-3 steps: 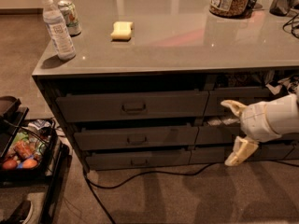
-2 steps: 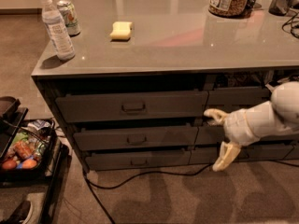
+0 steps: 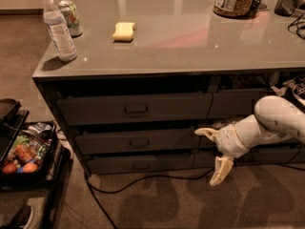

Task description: Open middle drawer

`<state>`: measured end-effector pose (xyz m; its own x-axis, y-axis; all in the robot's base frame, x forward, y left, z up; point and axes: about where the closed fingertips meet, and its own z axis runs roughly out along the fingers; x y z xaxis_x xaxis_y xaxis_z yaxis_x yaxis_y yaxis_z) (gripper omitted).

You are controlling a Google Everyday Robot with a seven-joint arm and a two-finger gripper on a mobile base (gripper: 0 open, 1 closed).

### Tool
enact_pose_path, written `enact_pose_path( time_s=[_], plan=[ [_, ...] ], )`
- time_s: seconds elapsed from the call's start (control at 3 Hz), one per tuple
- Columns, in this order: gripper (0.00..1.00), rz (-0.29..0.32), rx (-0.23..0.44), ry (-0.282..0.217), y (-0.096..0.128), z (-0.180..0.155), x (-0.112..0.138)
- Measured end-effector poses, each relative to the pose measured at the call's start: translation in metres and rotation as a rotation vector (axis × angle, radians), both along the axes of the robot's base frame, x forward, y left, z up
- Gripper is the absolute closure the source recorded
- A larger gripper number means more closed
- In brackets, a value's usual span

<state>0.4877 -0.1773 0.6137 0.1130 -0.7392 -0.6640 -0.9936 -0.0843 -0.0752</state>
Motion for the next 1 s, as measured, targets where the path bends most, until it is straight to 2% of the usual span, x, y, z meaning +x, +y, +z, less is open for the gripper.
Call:
enact_pose_path(
  time_s=[0.33,0.67,1.0],
  plan=[
    [0.00,0.000,0.000,0.000,0.000,0.000,0.000],
    [0.00,0.001,-0.037,-0.047,0.004,-0.015,0.001],
    [0.00,0.060,-0.041,-0.141,0.009,-0.044,0.008]
  ],
)
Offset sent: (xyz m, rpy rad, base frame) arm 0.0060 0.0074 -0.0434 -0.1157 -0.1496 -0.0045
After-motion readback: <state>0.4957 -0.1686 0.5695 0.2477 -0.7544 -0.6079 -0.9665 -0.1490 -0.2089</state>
